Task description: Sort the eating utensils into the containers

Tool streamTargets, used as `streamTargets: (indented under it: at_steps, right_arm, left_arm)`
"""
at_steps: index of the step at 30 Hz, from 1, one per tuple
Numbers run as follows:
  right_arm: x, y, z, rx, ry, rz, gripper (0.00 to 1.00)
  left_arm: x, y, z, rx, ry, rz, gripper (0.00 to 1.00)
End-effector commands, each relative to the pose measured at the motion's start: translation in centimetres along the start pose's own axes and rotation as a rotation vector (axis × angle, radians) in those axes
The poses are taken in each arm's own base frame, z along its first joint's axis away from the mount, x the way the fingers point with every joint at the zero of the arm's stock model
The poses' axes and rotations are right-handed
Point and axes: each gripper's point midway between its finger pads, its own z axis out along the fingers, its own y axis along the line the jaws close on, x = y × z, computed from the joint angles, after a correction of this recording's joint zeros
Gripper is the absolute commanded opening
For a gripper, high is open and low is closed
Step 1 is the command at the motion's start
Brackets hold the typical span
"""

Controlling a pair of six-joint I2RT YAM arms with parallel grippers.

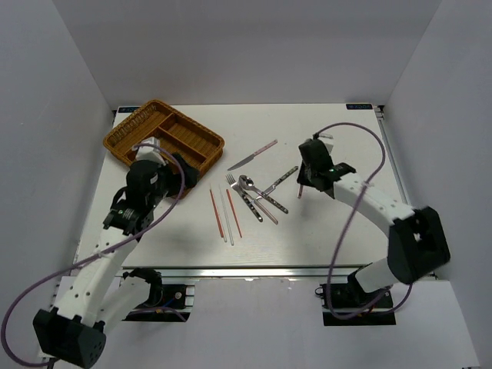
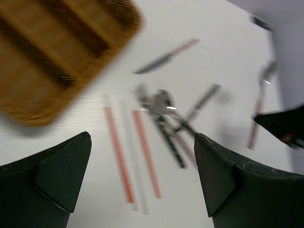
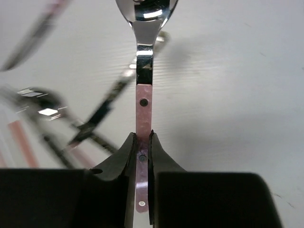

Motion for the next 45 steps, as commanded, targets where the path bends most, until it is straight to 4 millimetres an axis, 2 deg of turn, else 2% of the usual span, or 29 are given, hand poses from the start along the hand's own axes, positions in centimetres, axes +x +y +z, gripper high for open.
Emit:
streamTargets:
  at_steps: [1,2,4,5,7,8,13,16,18,20,21,22,24,26,27,30,32,33,34,35,36,37,38,40,41,42,43,44,45]
  right_arm:
    - [-3.1,7.0,-6.0,-0.399,-0.104,-0.190,0.00]
    - [-2.9,8.5,-8.1,-0.504,-0.099,-0.220,0.00]
    - [-1.2,11.0,-11.2,-0.642,-0.083,-0.277,0.00]
    - [-1.2,11.5,-12.9,-0.687,-0.116,-0.282,0.00]
    - [-0.6,12.9,-15.2,-0.767,-0.136,-0.290,0.00]
    - [-1.1,13.1,-16.5,-0.785,-0.175,-0.283,0.00]
    - [-0.4,14.8,-19.7,-0.865,-0.205,-0.291,0.00]
    - [-0.4,15.8,-20.4,-0.891,-0.203,-0.293,0.00]
    - [0.2,16.3,-19.8,-0.873,-0.167,-0.316,0.00]
    - [0.5,17.3,-20.0,-0.885,-0.156,-0.334,0.00]
    - [0.6,17.6,-20.0,-0.892,-0.157,-0.337,0.00]
    - [0.8,18.3,-20.2,-0.907,-0.161,-0.340,0.00]
    - [1.0,18.7,-20.5,-0.919,-0.161,-0.344,0.00]
    - [0.5,18.8,-20.4,-0.901,-0.184,-0.327,0.00]
    - [0.2,18.8,-20.4,-0.895,-0.193,-0.323,0.00]
    - [-0.3,18.8,-20.4,-0.884,-0.211,-0.317,0.00]
    - [-0.7,18.6,-20.4,-0.869,-0.229,-0.314,0.00]
    - [-1.0,18.3,-20.2,-0.849,-0.236,-0.306,0.07]
    - [-1.2,17.9,-20.0,-0.824,-0.243,-0.296,0.61]
    - [-1.8,17.3,-20.0,-0.792,-0.269,-0.280,0.88]
    - [-1.6,16.7,-19.5,-0.774,-0.271,-0.282,0.89]
    - [-1.9,16.3,-20.0,-0.779,-0.285,-0.277,0.89]
    - [-1.9,16.0,-20.0,-0.781,-0.287,-0.287,0.89]
    - [-1.7,15.1,-19.5,-0.759,-0.284,-0.290,0.89]
    - [-1.6,14.7,-19.2,-0.744,-0.284,-0.295,0.89]
    - [-1.5,14.3,-18.9,-0.731,-0.283,-0.303,0.89]
    - [-1.1,13.8,-18.6,-0.721,-0.276,-0.313,0.89]
    - [-0.9,13.5,-18.4,-0.714,-0.272,-0.319,0.89]
    - [-0.7,13.3,-18.2,-0.709,-0.272,-0.327,0.89]
  left_arm:
    - [-1.2,-11.3,-1.1,0.495,0.031,-0.122,0.98]
    - [-0.3,-12.4,-0.3,0.515,0.069,-0.129,0.98]
    - [0.1,-16.1,-0.9,0.594,0.089,-0.130,0.98]
    - [1.5,-17.6,-0.6,0.619,0.135,-0.128,0.98]
    - [1.0,-19.6,-0.7,0.672,0.112,-0.136,0.97]
    - [1.5,-20.2,-0.8,0.684,0.121,-0.135,0.97]
    - [2.8,-20.4,0.6,0.642,0.143,-0.162,0.91]
    - [3.6,-20.2,1.0,0.637,0.158,-0.172,0.85]
    - [3.8,-20.1,1.2,0.634,0.161,-0.175,0.81]
    - [3.9,-20.3,1.3,0.648,0.159,-0.186,0.69]
    - [3.9,-20.4,1.4,0.649,0.158,-0.186,0.60]
    - [4.2,-20.3,1.8,0.639,0.165,-0.185,0.39]
    - [4.2,-20.2,2.3,0.616,0.166,-0.183,0.20]
    - [4.9,-19.8,3.0,0.580,0.192,-0.179,0.05]
    - [4.8,-19.7,3.2,0.566,0.189,-0.177,0.00]
    - [5.2,-18.4,3.9,0.484,0.194,-0.172,0.00]
    - [4.9,-16.1,4.7,0.360,0.155,-0.174,0.00]
    - [3.9,-15.6,4.6,0.321,0.120,-0.180,0.00]
    - [3.6,-12.6,5.2,0.170,0.085,-0.171,0.00]
    - [2.6,-10.9,5.4,0.091,0.054,-0.179,0.00]
    - [1.5,-9.7,5.0,0.040,0.019,-0.188,0.00]
    - [0.9,-7.7,4.9,-0.035,0.009,-0.191,0.00]
    - [-0.9,-4.7,5.2,-0.121,-0.038,-0.221,0.00]
    - [-2.3,-1.5,5.3,-0.192,-0.045,-0.245,0.00]
    - [-3.5,1.4,5.5,-0.259,-0.059,-0.259,0.00]
    - [-3.9,2.8,5.7,-0.297,-0.059,-0.257,0.00]
    - [-3.4,4.9,6.3,-0.370,-0.022,-0.252,0.00]
    - [-4.5,7.5,6.4,-0.440,-0.038,-0.280,0.00]
    - [-4.5,8.8,6.6,-0.475,-0.033,-0.296,0.00]
